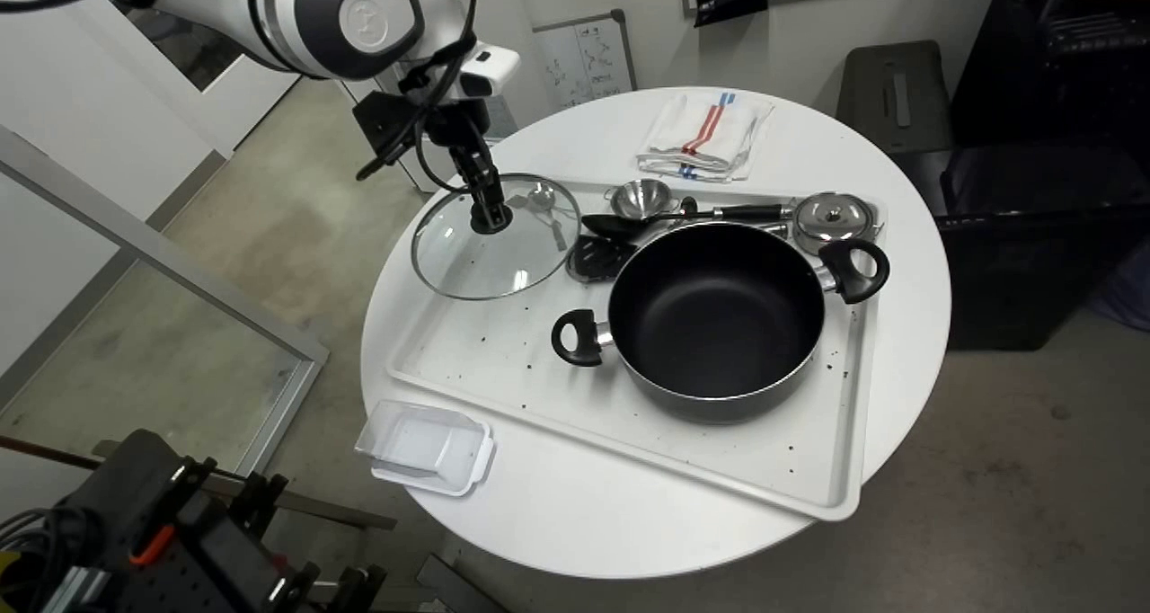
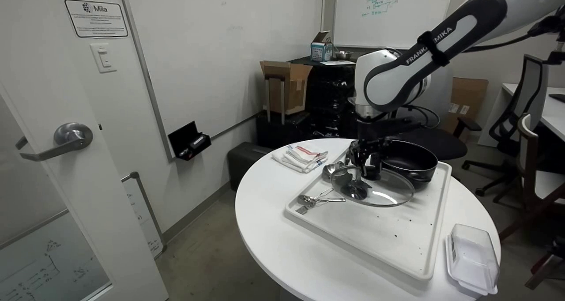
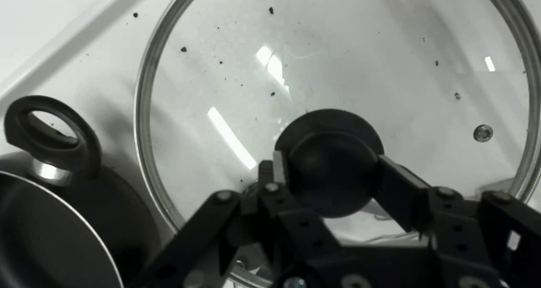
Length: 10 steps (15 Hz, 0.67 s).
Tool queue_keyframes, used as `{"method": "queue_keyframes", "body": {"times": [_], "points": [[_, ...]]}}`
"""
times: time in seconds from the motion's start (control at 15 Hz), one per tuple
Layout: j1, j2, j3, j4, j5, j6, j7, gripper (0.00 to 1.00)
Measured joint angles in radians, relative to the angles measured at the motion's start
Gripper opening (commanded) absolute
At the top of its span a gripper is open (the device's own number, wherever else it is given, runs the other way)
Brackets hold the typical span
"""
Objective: Remove the lid from the pot
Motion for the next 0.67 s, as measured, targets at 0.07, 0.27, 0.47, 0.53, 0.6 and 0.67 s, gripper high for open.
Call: {"method": "queue_keyframes", "body": {"times": [0.07, 0.27, 0.47, 0.53, 0.6, 0.67], "points": [[0.0, 0.013, 0.006, 0.006, -0.001, 0.003, -0.019, 0.26], [0.001, 0.067, 0.015, 0.036, -0.019, 0.01, -0.072, 0.26], [0.007, 0.132, 0.018, 0.079, -0.051, 0.014, -0.113, 0.26], [0.012, 0.153, 0.018, 0.092, -0.061, 0.015, -0.124, 0.26], [0.018, 0.171, 0.019, 0.106, -0.072, 0.016, -0.134, 0.26], [0.026, 0.186, 0.02, 0.117, -0.083, 0.019, -0.14, 0.26]]}}
